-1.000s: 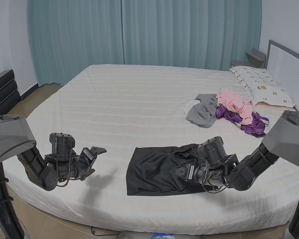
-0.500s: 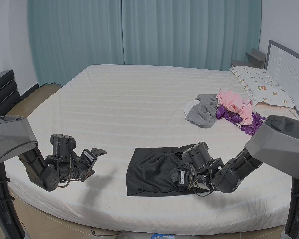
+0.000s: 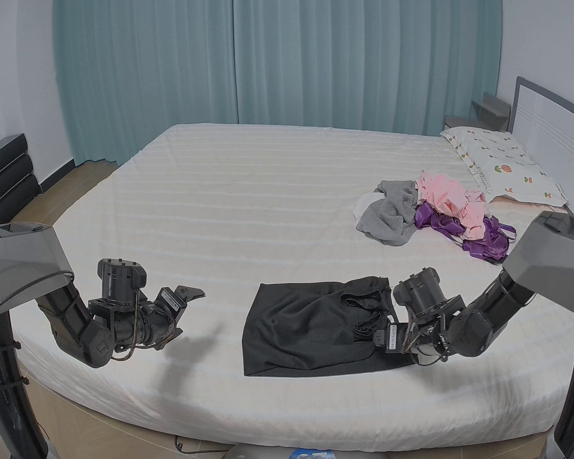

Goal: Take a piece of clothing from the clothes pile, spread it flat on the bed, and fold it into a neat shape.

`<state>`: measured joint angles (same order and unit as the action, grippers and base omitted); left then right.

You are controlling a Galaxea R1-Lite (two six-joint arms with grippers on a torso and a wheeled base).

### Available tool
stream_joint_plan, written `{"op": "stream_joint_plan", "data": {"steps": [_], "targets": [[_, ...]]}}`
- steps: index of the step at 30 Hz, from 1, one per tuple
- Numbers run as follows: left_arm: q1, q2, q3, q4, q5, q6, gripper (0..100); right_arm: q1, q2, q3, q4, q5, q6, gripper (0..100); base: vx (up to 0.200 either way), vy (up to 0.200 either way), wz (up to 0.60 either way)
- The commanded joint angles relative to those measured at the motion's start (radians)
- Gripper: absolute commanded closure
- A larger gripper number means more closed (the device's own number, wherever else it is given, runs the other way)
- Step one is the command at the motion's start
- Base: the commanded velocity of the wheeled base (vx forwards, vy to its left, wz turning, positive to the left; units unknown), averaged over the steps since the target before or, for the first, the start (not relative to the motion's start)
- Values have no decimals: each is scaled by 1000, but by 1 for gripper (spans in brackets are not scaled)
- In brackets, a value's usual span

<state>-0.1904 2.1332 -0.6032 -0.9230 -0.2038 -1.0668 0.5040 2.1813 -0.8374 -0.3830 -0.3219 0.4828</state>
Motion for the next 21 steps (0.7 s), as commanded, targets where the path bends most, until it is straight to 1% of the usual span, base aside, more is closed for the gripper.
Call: {"op": "stream_joint_plan", "data": {"steps": [1, 2, 5, 6, 7, 8, 10, 14, 17, 20, 21], "targets": [[0, 2, 0, 0, 1, -1, 0, -70, -94, 89, -2, 7, -26, 0, 0, 0, 0], [0, 2, 0, 0, 1, -1, 0, -93, -120, 127, -5, 23, -29, 0, 0, 0, 0], [0, 2, 0, 0, 1, -1, 0, -114, -166, 172, -10, 61, -27, 0, 0, 0, 0], [0, 2, 0, 0, 1, 1, 0, -121, -196, 187, -8, 90, -18, 0, 0, 0, 0], [0, 2, 0, 0, 1, 1, 0, -121, -196, 187, -8, 90, -18, 0, 0, 0, 0], [0, 2, 0, 0, 1, 1, 0, -124, -236, 199, -10, 133, -13, 0, 0, 0, 0], [0, 2, 0, 0, 1, -1, 0, -124, -271, 198, -8, 179, -3, 0, 0, 0, 0], [0, 2, 0, 0, 1, -1, 0, -107, -279, 179, -11, 230, 56, 0, 0, 0, 0], [0, 2, -1, 0, 1, -1, 0, -78, -236, 156, -14, 268, 88, 0, 0, 0, 0], [0, 4, -3, 0, 1, 1, 0, -62, -193, 136, -17, 284, 99, 0, 0, 0, 0], [0, 4, -1, 0, 1, -1, 0, -44, -159, 120, -30, 284, 100, 0, 0, 0, 0]]}}
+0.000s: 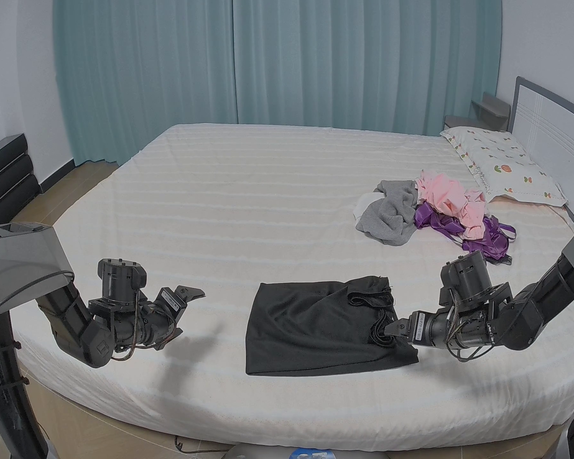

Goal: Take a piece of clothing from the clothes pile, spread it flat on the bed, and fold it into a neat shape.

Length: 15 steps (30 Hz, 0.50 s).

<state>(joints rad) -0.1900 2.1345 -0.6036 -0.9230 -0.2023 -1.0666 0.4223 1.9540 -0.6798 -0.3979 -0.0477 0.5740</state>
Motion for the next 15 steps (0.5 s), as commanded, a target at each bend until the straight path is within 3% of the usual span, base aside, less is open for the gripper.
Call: {"op": "stream_joint_plan", "data": {"steps": [1, 4, 5, 15], "targets": [[0, 2, -2, 0, 0, 0, 0, 44, 82, -46, -21, 8, 9, 0, 0, 0, 0], [1, 2, -4, 0, 0, 0, 0, 55, 146, -83, -55, 6, 7, 0, 0, 0, 0], [1, 2, -4, 0, 0, 0, 0, 58, 164, -90, -64, 5, 4, 100, 0, 0, 0], [1, 10, -8, 0, 1, 0, 0, 23, 157, -61, -55, -4, -46, 100, 0, 0, 0]]}}
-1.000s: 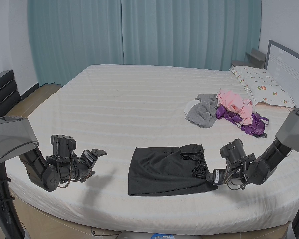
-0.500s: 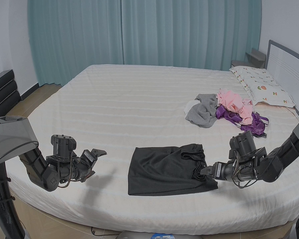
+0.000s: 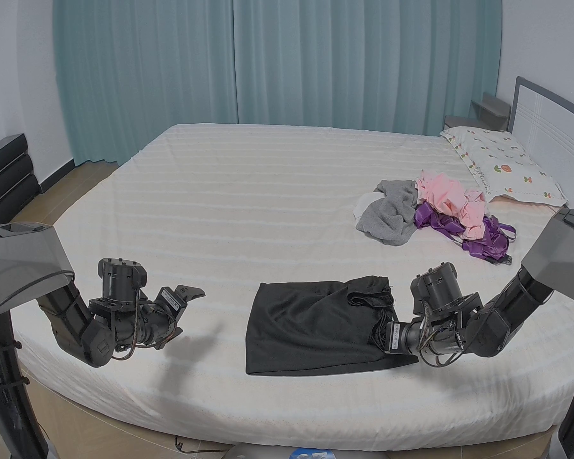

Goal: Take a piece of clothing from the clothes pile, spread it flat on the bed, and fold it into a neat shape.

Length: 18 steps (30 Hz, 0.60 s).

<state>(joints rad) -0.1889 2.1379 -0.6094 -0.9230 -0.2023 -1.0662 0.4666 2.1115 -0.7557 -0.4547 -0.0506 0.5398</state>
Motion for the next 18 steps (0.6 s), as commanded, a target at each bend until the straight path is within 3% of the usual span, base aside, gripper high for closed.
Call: {"op": "stream_joint_plan", "data": {"steps": [1, 18], "targets": [[0, 7, -1, 0, 1, 0, 0, -31, -16, 26, 2, -2, -17, 100, 0, 0, 0], [0, 5, 0, 0, 1, 0, 0, -106, -99, 138, 2, 11, -17, 100, 0, 0, 0]]}}
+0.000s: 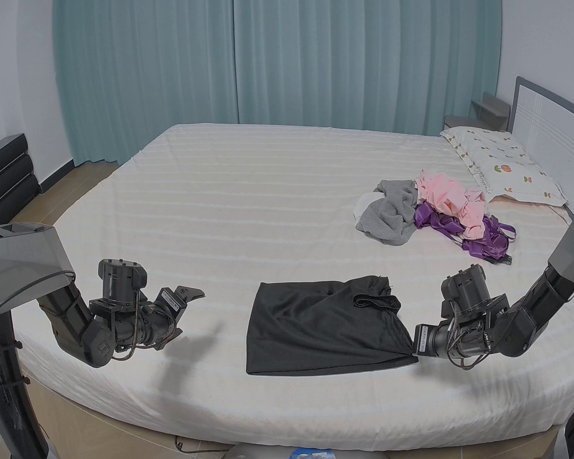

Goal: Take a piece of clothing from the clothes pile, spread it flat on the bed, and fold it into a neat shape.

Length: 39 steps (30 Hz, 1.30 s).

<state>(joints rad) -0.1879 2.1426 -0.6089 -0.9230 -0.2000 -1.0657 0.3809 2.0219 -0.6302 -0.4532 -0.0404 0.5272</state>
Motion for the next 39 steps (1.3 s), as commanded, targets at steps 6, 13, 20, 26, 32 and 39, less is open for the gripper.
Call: {"op": "stream_joint_plan", "data": {"steps": [6, 13, 20, 26, 32, 39], "targets": [[1, 2, -2, 0, -1, 0, 0, -25, -35, 9, -10, 5, 10, 0, 0, 0, 0], [-1, 3, -3, 0, -1, 0, 0, 10, -40, -101, -9, 68, 63, 0, 0, 0, 0], [-2, 8, -5, 0, 1, -2, 0, 155, 78, -249, 2, 71, 241, 0, 0, 0, 0], [-2, 8, -5, 0, 1, -2, 0, 187, 204, -376, 1, 71, 292, 0, 0, 0, 0], [-2, 11, -5, 0, 1, -2, 0, 159, 308, -497, -1, 51, 283, 0, 0, 0, 0], [-7, 14, -9, -2, 2, 0, 0, 50, 379, -634, 37, 39, 257, 0, 0, 0, 0]]}}
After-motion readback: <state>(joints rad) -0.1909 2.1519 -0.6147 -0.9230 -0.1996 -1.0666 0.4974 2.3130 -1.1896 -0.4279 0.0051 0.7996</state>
